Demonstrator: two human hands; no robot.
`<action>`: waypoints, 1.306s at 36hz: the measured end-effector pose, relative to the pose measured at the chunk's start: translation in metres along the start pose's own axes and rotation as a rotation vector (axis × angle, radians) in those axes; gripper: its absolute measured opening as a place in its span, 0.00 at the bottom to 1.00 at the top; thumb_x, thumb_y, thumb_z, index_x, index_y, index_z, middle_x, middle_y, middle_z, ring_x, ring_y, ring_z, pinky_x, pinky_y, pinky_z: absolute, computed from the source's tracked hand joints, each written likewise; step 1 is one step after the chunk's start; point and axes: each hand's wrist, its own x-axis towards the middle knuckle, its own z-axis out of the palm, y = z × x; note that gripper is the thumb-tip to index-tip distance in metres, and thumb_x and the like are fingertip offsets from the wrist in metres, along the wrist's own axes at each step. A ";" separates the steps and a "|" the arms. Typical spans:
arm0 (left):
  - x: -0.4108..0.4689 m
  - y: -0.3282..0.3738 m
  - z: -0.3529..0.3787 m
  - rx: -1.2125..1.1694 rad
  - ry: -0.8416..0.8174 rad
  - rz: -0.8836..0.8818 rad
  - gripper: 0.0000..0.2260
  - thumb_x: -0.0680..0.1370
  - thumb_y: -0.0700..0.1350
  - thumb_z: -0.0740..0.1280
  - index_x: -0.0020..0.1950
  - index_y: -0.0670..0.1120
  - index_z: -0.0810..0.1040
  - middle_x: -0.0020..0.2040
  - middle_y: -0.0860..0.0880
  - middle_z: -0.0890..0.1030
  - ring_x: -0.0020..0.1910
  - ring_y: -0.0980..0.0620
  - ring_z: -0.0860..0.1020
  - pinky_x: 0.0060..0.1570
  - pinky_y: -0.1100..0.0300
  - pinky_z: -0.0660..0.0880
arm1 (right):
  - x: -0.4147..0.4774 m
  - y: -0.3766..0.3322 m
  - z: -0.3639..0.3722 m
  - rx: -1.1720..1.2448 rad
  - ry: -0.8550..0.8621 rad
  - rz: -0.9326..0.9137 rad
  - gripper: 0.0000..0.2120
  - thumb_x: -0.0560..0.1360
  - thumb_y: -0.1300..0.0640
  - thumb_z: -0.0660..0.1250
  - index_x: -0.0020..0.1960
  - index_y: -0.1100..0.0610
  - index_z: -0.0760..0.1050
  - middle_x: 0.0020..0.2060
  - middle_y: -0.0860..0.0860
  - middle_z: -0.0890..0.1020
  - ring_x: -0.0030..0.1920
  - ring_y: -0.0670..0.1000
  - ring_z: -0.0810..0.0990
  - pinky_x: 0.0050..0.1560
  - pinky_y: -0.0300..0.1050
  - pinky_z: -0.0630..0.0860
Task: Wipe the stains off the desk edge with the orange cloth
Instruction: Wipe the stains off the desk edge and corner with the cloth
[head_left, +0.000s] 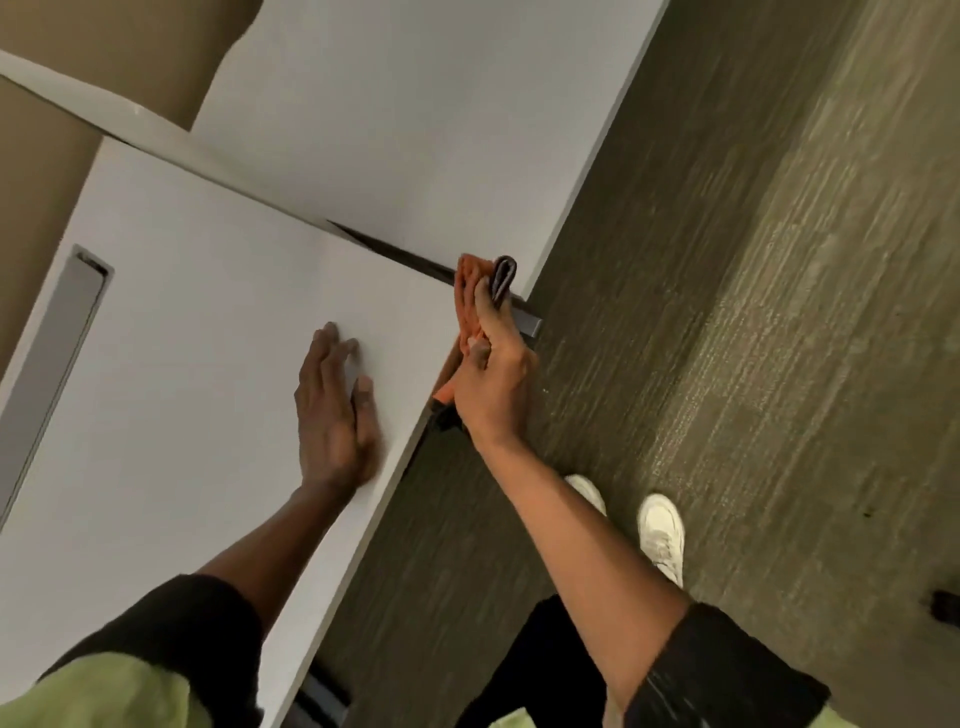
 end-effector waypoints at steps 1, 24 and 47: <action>0.000 0.001 0.000 -0.002 -0.004 -0.002 0.22 0.89 0.54 0.55 0.83 0.51 0.66 0.90 0.52 0.59 0.89 0.49 0.56 0.85 0.39 0.61 | 0.001 0.000 -0.003 -0.022 -0.019 0.001 0.31 0.81 0.75 0.60 0.80 0.55 0.69 0.82 0.56 0.67 0.81 0.56 0.68 0.78 0.52 0.71; 0.002 0.057 -0.006 0.021 -0.057 -0.235 0.24 0.90 0.53 0.55 0.83 0.42 0.67 0.88 0.43 0.61 0.89 0.43 0.56 0.87 0.40 0.57 | 0.057 -0.008 -0.096 -0.098 -0.288 0.199 0.29 0.79 0.72 0.67 0.72 0.46 0.79 0.74 0.43 0.78 0.71 0.40 0.75 0.62 0.26 0.72; 0.068 0.136 0.051 0.121 0.390 -0.817 0.33 0.85 0.71 0.53 0.79 0.47 0.66 0.86 0.44 0.61 0.87 0.42 0.58 0.84 0.38 0.60 | 0.133 -0.026 -0.112 -0.246 -0.817 0.109 0.30 0.81 0.72 0.63 0.76 0.47 0.75 0.78 0.46 0.73 0.75 0.47 0.74 0.69 0.38 0.77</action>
